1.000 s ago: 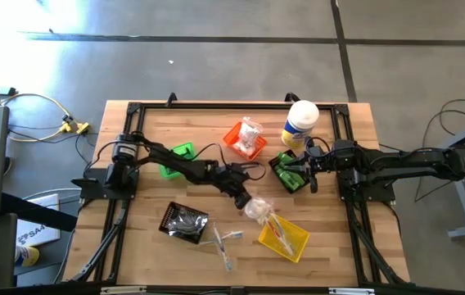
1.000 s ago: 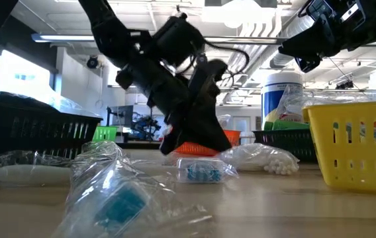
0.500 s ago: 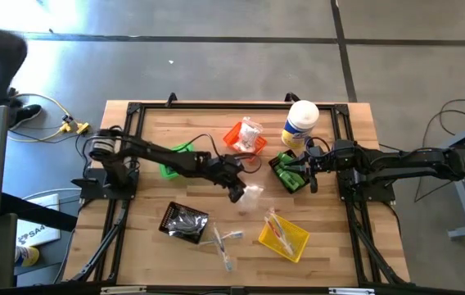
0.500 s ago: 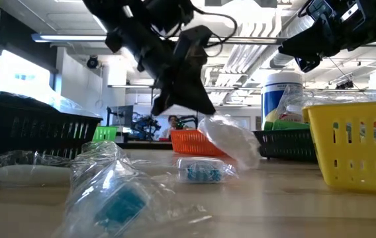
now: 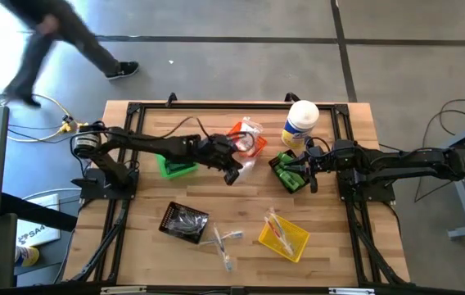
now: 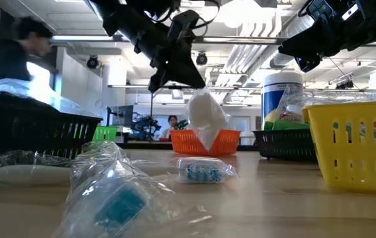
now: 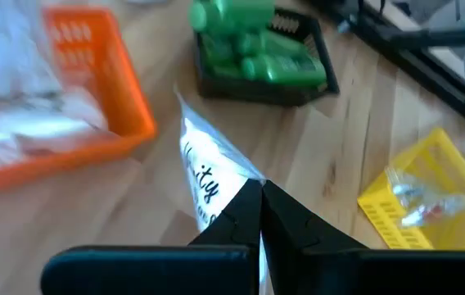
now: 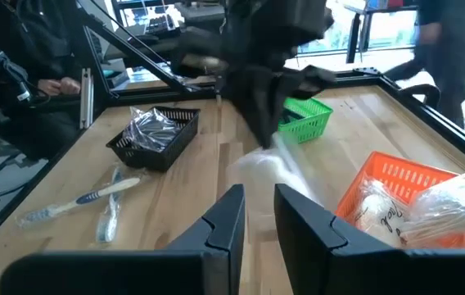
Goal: Pick & Place Travel size toiletries
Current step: Put the white cotton pack into the orange bin
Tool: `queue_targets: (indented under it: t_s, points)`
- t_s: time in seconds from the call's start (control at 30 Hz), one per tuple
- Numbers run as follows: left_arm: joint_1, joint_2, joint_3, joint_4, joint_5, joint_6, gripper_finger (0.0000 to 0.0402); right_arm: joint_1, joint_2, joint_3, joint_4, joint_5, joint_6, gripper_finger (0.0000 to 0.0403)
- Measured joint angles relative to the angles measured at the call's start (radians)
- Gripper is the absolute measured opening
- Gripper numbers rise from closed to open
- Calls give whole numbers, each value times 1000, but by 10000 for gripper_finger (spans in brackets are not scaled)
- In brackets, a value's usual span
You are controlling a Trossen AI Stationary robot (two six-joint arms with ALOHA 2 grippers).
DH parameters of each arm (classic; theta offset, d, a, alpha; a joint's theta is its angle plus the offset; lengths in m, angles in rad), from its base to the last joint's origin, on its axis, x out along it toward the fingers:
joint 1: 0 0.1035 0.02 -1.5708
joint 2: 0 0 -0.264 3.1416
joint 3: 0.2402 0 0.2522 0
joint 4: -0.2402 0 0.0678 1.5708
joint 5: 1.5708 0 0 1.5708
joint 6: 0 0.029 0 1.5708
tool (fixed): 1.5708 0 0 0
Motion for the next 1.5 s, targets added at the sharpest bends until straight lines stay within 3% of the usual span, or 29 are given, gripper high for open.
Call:
queue_targets:
  t_s: [0.3, 0.6, 1.0, 1.13, 1.5]
  points:
    - [74, -62, 21, -8, 0, 71, 0, 0, 0, 0, 0, 0, -18, 61]
    - [137, -56, 197, -151, -4, 278, 0, 0, 0, 0, 2, 0, -19, 61]
    - [183, -34, 184, -203, 54, 564, 0, 0, 0, 0, 9, 0, -26, 61]
    - [204, 0, 183, -185, 8, 583, 0, 0, 0, 0, 18, 0, -26, 61]
    - [271, 115, 181, -123, -257, 525, 0, 0, 0, 0, 15, 5, -44, 61]
